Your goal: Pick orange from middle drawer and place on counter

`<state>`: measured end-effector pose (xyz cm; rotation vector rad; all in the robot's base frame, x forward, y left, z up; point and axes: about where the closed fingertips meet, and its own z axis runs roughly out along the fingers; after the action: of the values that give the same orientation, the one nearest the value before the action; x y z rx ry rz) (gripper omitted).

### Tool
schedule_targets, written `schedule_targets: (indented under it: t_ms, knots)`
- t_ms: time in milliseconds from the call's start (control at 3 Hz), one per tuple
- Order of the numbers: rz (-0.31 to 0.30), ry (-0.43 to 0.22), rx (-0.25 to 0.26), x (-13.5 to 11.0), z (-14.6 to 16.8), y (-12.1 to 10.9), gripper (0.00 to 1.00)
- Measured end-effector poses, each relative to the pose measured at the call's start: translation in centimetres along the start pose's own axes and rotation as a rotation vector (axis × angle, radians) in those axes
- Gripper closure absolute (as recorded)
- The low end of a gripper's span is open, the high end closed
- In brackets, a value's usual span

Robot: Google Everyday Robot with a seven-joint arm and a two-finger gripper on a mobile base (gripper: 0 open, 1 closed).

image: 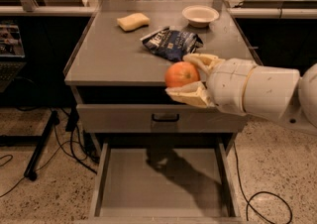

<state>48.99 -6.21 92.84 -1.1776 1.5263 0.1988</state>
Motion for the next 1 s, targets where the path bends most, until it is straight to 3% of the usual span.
schedule_targets:
  t_ms: [667,1000]
  knots:
    - [0.066,-0.046,0.182,1.4,-1.0,-7.2,1.0]
    - [0.177,-0.038,0.27,4.6,-1.7,-11.0,1.0]
